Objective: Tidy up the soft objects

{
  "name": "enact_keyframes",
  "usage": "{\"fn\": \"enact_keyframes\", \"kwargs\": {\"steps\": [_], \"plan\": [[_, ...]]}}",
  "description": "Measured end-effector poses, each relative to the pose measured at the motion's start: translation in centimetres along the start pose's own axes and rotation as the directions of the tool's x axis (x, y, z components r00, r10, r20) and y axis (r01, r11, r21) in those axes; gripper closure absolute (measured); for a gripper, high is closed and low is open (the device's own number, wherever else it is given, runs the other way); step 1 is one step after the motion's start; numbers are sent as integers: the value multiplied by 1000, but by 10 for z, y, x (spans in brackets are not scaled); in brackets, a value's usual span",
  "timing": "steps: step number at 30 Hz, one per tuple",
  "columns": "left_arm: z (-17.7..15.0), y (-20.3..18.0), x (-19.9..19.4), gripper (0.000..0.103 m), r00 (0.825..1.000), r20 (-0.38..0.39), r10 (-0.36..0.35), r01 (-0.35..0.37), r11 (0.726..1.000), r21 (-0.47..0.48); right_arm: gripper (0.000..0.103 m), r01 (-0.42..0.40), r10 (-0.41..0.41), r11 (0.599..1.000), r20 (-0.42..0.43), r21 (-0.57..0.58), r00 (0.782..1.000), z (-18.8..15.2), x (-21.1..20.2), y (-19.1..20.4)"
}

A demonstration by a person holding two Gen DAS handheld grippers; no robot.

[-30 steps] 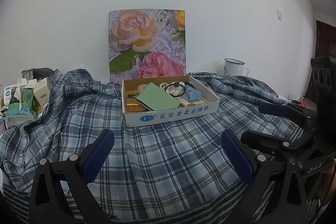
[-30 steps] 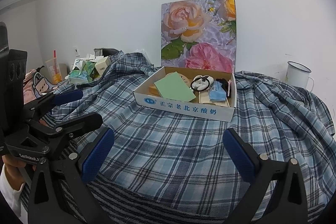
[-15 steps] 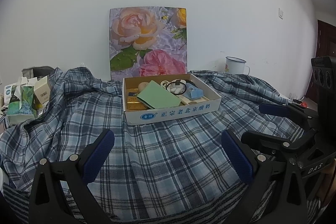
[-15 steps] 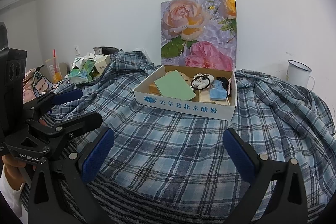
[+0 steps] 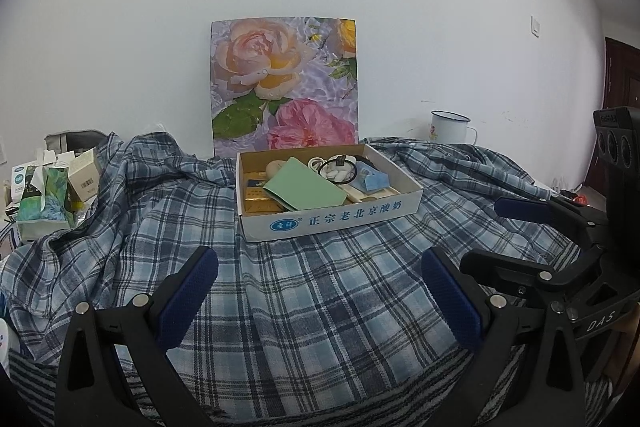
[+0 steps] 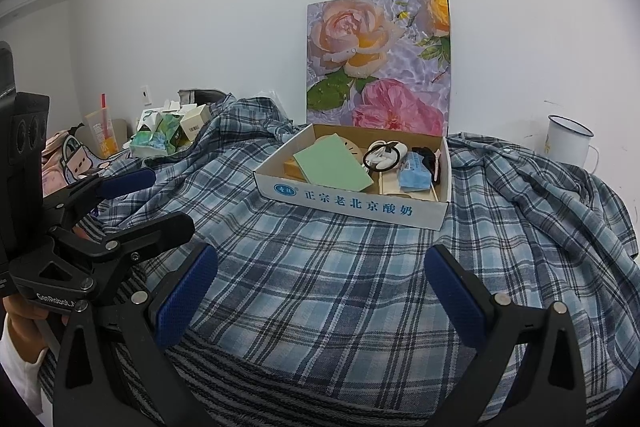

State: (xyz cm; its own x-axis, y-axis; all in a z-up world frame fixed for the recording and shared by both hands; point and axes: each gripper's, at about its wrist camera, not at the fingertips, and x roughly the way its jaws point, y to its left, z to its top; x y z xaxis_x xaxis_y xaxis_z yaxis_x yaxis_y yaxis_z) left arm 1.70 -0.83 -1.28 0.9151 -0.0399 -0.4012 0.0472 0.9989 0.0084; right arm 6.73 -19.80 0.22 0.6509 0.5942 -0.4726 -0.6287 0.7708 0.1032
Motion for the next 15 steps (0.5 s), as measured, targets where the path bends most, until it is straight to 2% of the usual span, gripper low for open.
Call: {"fn": "enact_keyframes", "kwargs": {"steps": [15], "plan": [[0, 1, 0, 0, 1000, -3, 2, -2, 1000, 0, 0, 1, -1, 1000, -6, 4, 1000, 0, 1, 1]]}}
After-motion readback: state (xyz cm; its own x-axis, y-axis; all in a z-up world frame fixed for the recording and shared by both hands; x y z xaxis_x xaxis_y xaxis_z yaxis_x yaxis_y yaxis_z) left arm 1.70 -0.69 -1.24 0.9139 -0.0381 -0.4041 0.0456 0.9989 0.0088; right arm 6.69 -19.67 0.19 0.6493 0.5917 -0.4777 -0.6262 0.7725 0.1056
